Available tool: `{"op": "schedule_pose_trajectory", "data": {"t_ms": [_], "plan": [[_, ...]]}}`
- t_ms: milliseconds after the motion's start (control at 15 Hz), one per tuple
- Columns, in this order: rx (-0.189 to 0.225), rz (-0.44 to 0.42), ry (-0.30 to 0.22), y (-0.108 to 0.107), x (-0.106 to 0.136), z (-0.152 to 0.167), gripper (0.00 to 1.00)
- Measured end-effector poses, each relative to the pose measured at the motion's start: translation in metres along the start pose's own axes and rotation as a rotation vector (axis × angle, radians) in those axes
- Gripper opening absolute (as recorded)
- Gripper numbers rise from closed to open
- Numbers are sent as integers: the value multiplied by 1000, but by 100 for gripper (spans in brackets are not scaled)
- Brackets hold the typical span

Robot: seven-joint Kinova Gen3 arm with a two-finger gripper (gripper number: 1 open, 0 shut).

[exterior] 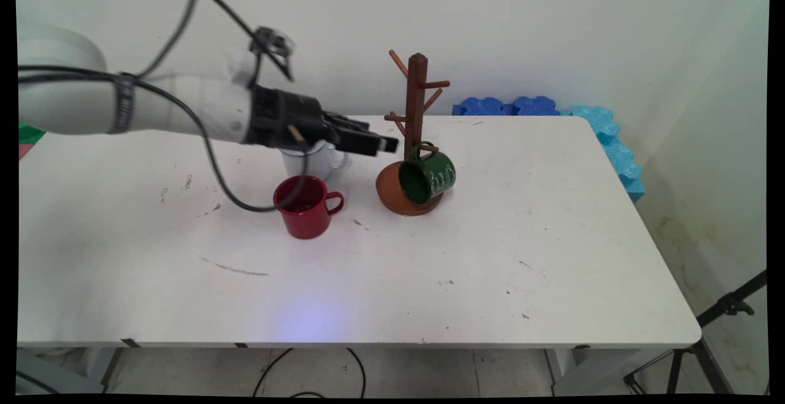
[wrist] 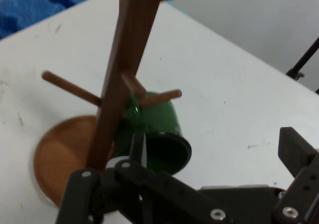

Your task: Pick up the green mug from the rack

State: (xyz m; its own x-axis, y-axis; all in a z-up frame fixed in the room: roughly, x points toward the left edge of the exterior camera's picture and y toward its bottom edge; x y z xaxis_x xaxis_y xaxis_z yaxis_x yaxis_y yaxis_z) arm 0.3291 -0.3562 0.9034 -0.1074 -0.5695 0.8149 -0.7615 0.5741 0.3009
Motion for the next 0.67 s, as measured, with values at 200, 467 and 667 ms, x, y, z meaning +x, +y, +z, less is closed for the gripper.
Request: {"op": "schedule_pose_trajectory", "data": {"t_ms": [200, 467, 667], "plan": [[45, -23, -46, 11, -5, 25, 100], [82, -30, -89, 20, -12, 51, 100], [94, -31, -109, 26, -16, 64, 100]]}}
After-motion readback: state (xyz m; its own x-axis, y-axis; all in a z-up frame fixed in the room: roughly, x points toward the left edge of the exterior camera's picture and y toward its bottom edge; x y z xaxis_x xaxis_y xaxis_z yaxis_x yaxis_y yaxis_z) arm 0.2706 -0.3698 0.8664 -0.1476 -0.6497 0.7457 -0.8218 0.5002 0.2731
